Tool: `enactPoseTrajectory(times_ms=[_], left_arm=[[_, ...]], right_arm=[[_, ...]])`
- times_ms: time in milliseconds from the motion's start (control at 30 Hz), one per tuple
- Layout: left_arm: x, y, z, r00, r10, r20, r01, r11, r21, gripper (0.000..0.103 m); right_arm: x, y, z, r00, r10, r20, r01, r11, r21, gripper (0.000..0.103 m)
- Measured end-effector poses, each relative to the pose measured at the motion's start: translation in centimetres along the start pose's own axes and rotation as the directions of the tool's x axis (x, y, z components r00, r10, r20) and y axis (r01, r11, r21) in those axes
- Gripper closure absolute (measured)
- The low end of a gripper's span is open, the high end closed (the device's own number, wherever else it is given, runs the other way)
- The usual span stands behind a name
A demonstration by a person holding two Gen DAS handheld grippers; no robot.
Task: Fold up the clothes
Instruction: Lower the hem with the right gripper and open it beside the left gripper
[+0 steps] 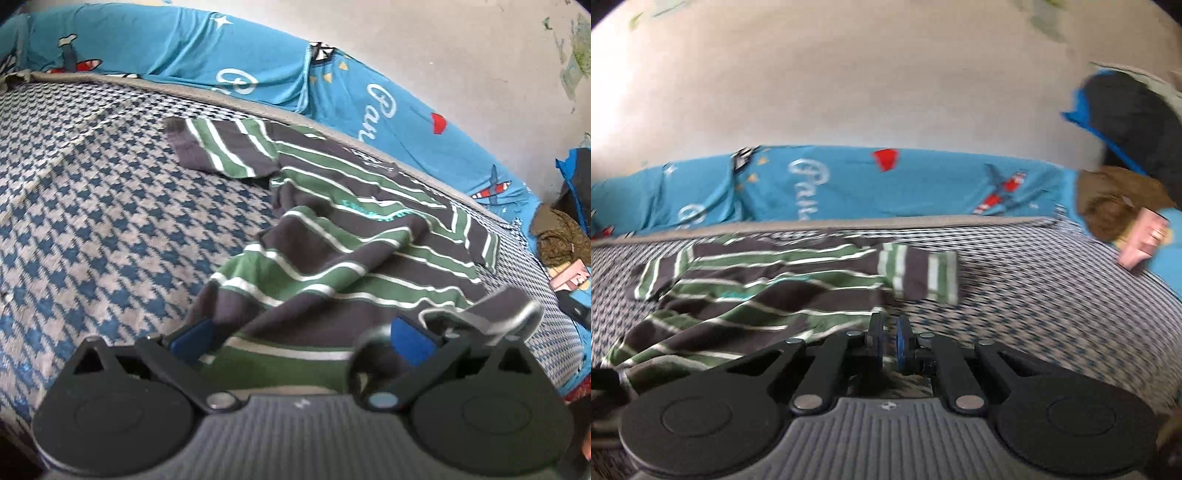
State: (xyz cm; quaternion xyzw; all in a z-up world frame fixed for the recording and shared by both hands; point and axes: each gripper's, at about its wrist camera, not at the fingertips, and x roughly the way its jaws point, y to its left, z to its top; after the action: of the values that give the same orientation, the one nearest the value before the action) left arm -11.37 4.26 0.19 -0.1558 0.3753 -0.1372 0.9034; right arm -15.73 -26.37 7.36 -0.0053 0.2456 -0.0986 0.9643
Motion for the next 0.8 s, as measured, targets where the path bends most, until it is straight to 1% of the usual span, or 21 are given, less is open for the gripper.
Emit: enactPoseTrajectory(times_ms=[167, 267, 300, 333, 400, 467, 600, 800], left_arm=[[-0.6, 0.2, -0.1, 1.0, 0.011, 0.009, -0.011, 1.0, 0.007, 0.0], [-1.0, 0.2, -0.1, 1.0, 0.017, 0.013, -0.017, 1.0, 0.009, 0.0], [-1.0, 0.2, -0.1, 1.0, 0.02, 0.013, -0.02, 1.0, 0.012, 0.0], [-1.1, 0.2, -0.1, 1.0, 0.023, 0.014, -0.023, 1.0, 0.014, 0.0], [-1.1, 0.2, -0.2, 1.0, 0.026, 0.015, -0.026, 1.0, 0.017, 0.0], [-1.2, 0.3, -0.1, 0.999, 0.027, 0.016, -0.028, 1.0, 0.015, 0.0], [-1.3, 0.4, -0.1, 1.0, 0.026, 0.017, -0.027, 1.0, 0.016, 0.0], [-1.3, 0.3, -0.1, 1.0, 0.025, 0.015, -0.026, 0.999, 0.019, 0.0]], right_arm=[[-2.7, -1.9, -1.1, 0.997, -0.075, -0.02, 0.077, 0.995, 0.071, 0.096], [-3.0, -2.3, -2.1, 0.998, -0.02, -0.063, 0.025, 0.996, 0.084, 0.091], [-3.0, -2.2, -2.3, 0.998, -0.007, -0.066, 0.012, 0.997, 0.075, 0.086], [-3.0, -2.0, -2.5, 0.998, 0.003, -0.065, 0.001, 0.998, 0.06, 0.083], [-3.0, -1.6, -2.7, 0.997, 0.032, -0.066, -0.031, 0.999, 0.031, 0.073], [-3.0, -0.9, -3.0, 0.994, 0.08, -0.069, -0.08, 0.997, 0.002, 0.071], [-2.0, 0.3, -3.3, 0.99, 0.121, -0.078, -0.124, 0.992, -0.032, 0.064], [-0.3, 2.1, -3.9, 0.98, 0.175, -0.092, -0.183, 0.98, -0.081, 0.062]])
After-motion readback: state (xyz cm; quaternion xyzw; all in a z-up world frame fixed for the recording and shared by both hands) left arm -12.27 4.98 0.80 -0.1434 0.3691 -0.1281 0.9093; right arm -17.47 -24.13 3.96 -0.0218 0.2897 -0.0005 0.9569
